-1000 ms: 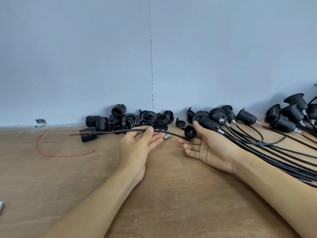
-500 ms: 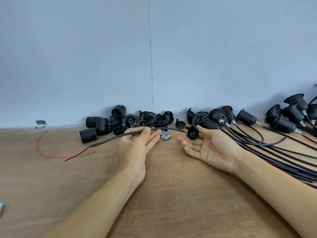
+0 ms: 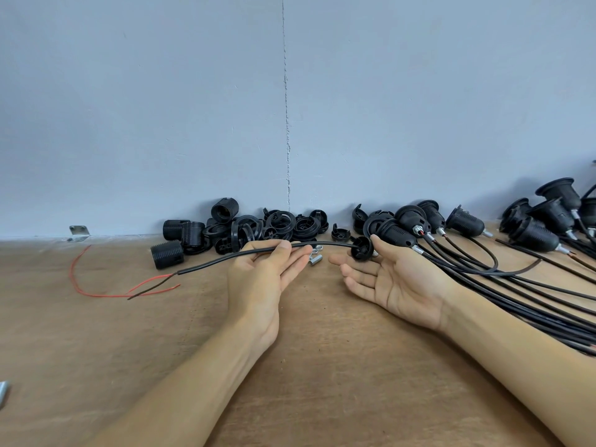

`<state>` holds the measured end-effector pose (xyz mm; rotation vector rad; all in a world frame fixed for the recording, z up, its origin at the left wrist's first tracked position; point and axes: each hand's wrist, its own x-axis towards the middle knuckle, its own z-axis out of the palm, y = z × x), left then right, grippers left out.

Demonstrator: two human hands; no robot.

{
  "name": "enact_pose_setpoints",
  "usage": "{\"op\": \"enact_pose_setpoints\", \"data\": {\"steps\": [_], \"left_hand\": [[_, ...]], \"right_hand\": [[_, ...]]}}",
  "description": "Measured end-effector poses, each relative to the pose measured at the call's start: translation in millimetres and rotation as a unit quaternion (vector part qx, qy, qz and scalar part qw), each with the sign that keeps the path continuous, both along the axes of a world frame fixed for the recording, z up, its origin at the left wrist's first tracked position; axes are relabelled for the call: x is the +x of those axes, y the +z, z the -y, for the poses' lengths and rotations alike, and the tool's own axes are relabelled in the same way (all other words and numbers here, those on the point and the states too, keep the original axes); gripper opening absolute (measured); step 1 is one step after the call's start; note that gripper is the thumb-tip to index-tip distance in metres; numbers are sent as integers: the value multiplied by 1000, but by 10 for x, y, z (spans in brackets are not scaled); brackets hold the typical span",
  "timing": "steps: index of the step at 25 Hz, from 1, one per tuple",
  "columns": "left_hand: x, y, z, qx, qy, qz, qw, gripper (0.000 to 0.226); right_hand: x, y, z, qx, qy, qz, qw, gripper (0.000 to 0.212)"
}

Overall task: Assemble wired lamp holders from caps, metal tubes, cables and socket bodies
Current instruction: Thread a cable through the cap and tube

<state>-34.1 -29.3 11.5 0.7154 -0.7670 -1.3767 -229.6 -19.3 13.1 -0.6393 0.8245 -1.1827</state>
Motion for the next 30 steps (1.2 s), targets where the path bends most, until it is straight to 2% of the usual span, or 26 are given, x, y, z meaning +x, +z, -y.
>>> {"op": "enact_pose_setpoints", "data": {"steps": [23, 30], "left_hand": [[34, -44, 61, 2, -28, 0, 1000, 10], [56, -67, 98, 3, -15, 13, 1000, 11]], "right_hand": [[-29, -2, 11, 3, 3, 11, 1000, 46], [-67, 19, -4, -5, 39, 21, 999, 41]]}}
